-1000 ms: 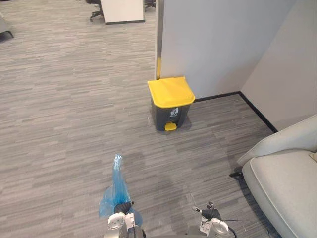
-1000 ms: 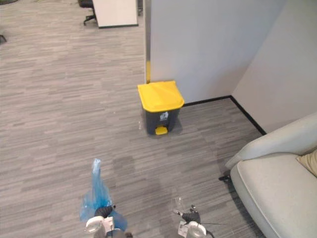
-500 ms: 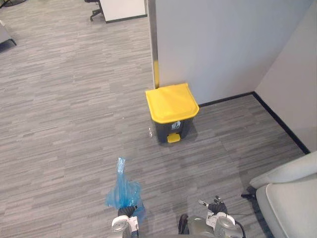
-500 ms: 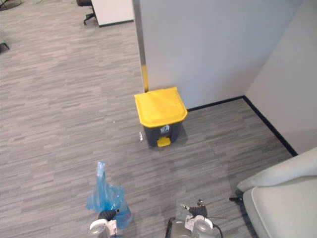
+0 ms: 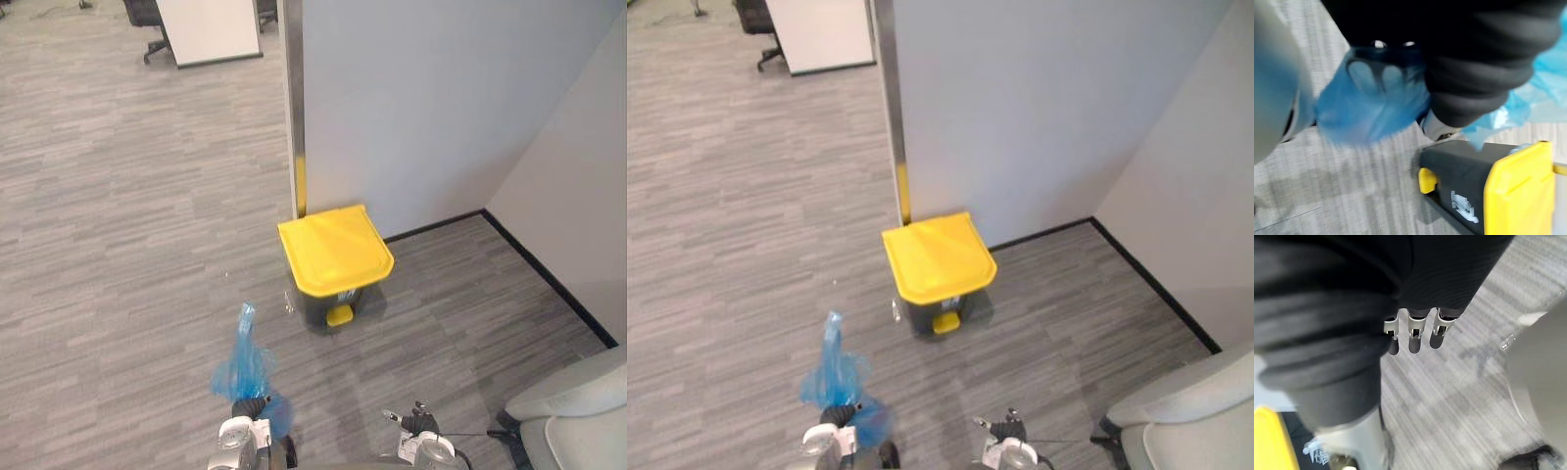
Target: Gather rubbish on tea table into small bin, then transfer packed bag to large trash can.
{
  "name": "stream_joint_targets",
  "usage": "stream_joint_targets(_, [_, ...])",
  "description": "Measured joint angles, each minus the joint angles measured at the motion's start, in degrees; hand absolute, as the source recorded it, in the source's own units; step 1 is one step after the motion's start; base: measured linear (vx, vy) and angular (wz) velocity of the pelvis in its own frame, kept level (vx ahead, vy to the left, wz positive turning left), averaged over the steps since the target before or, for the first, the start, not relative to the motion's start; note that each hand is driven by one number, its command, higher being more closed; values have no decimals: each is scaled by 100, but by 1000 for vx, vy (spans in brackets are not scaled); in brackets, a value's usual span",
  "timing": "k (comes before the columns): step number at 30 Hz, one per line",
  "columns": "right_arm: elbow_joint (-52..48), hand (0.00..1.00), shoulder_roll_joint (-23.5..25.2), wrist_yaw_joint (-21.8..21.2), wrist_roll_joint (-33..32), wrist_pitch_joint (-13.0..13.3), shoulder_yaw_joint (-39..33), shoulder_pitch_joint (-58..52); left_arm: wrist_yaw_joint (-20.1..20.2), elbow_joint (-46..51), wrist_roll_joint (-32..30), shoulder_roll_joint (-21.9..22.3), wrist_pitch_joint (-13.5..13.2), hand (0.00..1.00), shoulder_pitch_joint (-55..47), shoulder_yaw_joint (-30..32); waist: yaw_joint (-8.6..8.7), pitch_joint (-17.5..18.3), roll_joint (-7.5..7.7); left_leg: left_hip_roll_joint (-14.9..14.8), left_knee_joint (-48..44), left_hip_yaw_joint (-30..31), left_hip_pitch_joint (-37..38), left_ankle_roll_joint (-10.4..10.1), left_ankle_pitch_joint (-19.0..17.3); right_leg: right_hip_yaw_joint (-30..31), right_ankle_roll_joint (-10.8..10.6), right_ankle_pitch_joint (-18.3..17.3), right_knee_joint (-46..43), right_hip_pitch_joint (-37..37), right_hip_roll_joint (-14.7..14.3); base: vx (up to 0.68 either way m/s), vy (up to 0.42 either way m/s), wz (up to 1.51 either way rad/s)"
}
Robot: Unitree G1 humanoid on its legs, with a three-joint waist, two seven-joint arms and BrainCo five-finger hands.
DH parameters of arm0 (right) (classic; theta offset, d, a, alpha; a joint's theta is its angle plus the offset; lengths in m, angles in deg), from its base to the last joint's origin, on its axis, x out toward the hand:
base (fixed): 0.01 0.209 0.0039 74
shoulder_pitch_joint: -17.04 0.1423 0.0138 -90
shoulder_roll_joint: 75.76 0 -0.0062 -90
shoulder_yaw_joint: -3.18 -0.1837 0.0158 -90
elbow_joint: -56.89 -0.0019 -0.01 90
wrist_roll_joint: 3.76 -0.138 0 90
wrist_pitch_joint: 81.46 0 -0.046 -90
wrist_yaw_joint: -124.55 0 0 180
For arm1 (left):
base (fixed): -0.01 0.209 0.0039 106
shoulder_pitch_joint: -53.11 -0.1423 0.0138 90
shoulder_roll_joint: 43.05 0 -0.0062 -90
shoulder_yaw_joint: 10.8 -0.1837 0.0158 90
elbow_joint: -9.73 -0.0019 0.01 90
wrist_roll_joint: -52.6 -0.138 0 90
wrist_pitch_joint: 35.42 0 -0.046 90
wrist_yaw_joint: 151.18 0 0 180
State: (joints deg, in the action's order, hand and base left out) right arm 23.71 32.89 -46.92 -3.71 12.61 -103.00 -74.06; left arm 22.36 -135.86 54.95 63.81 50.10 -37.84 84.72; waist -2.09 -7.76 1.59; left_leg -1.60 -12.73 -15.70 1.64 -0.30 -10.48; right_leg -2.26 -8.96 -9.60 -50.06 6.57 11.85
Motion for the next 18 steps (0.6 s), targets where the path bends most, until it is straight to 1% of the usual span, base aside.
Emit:
stream_joint_targets(1, [-10,0,-5,0,1,6,-20,-5,-18,-18,-1,-27,10,100,0,19,3,10,19,1,41,83,170,0,-60,-68,68,-55,-399,255,2,231,17,40])
stream_joint_targets(2, [-10,0,-6,-4,2,6,-52,-4,-32,-18,0,-30,10,100,2,21,3,11,21,2,85,131,249,0,-85,-108,119,-101,-514,384,-3,308,-17,55])
stream_joint_targets(3, [-27,0,-28,-6,3,5,-100,14,-65,-24,0,-21,15,100,3,25,3,-8,-4,-2,252,239,485,2,-98,-253,206,-307,-518,636,-14,353,-62,48])
stream_joint_targets(4, [-107,0,-67,-10,3,-2,-141,26,-80,-30,0,-2,20,100,1,32,5,-44,-75,-69,397,295,718,-3,-101,-403,329,-484,-173,797,-102,370,-86,45])
stream_joint_targets(5, [-122,0,-73,-10,3,1,-153,24,-82,-30,0,-2,19,100,1,34,8,-50,-109,-109,452,347,794,-10,-105,-469,378,-513,76,856,-165,384,-140,47])
stream_joint_targets(6, [-157,0,-73,-10,2,4,-168,41,-84,-27,1,1,13,100,18,118,46,-58,-152,-197,575,484,922,-35,-121,-534,456,-505,769,945,-324,372,-202,63])
stream_joint_targets(7, [-165,0,-62,-9,3,3,-170,84,-88,-26,1,5,10,100,23,215,98,-61,-153,-261,616,595,1005,-143,-185,-496,536,-336,1614,940,-491,368,-229,67])
stream_joint_targets(8, [-153,0,-50,-9,2,-1,-168,84,-87,-25,1,0,5,100,8,238,114,-44,-114,-244,617,665,1046,-235,-241,-439,569,-77,2076,876,-556,380,-266,58])
stream_joint_targets(9, [-108,0,-65,-29,2,0,-180,72,-96,-126,1,32,6,100,24,278,142,-78,-98,-254,595,863,1168,-418,-398,-379,792,273,2327,804,-612,391,-246,34])
stream_joint_targets(10, [-78,0,-150,-32,4,6,-194,87,-81,-187,0,119,5,100,-13,324,124,-24,-229,-372,538,854,1153,-421,-393,-416,840,111,2349,741,-700,385,-238,29])
stream_joint_targets(11, [-46,0,-206,-16,4,-3,-240,113,-76,-184,-3,206,-9,100,-23,377,131,16,-328,-451,439,849,1133,-422,-392,-492,867,21,2350,732,-750,443,-253,16])
stream_joint_targets(12, [38,0,-246,-12,2,-16,-294,134,-63,-196,-6,240,-6,100,-30,389,129,28,-377,-569,190,849,997,-458,-371,-598,944,-90,2393,681,-817,356,-223,23])
stream_joint_targets(13, [40,0,-252,-7,0,-12,-310,129,-46,-195,-6,239,-3,100,-14,385,141,14,-440,-694,-259,862,835,-535,-328,-693,997,-121,2553,461,-885,346,-221,23])
stream_joint_targets(14, [45,0,-256,-3,-2,-19,-311,115,-39,-195,-6,239,-1,100,-6,392,149,2,-427,-749,-510,864,727,-582,-299,-734,1012,-128,2651,344,-909,272,-188,33])
stream_joint_targets(15, [52,0,-255,0,-2,-31,-310,64,-16,-183,-7,241,4,100,15,408,150,-27,-389,-849,-1103,871,525,-735,-204,-827,1049,-127,2854,87,-920,364,-209,36])
stream_joint_targets(16, [58,0,-254,13,-5,-59,-297,-36,47,-101,-7,240,2,100,31,405,126,-59,-316,-1014,-1988,842,217,-844,-163,-918,1098,-107,3170,-336,-953,305,-164,26])
stream_joint_targets(17, [65,0,-254,19,-6,-63,-275,-53,50,-60,-7,240,0,100,21,406,112,-54,-294,-1041,-2211,785,117,-831,-185,-927,1112,-98,3289,-469,-963,289,-81,9])
stream_joint_targets(18, [66,0,-241,27,-7,-63,-261,-66,57,-57,-6,240,-2,100,11,404,104,-46,-245,-1085,-2313,587,-52,-787,-264,-927,1118,-93,3444,-620,-962,167,-8,-8])
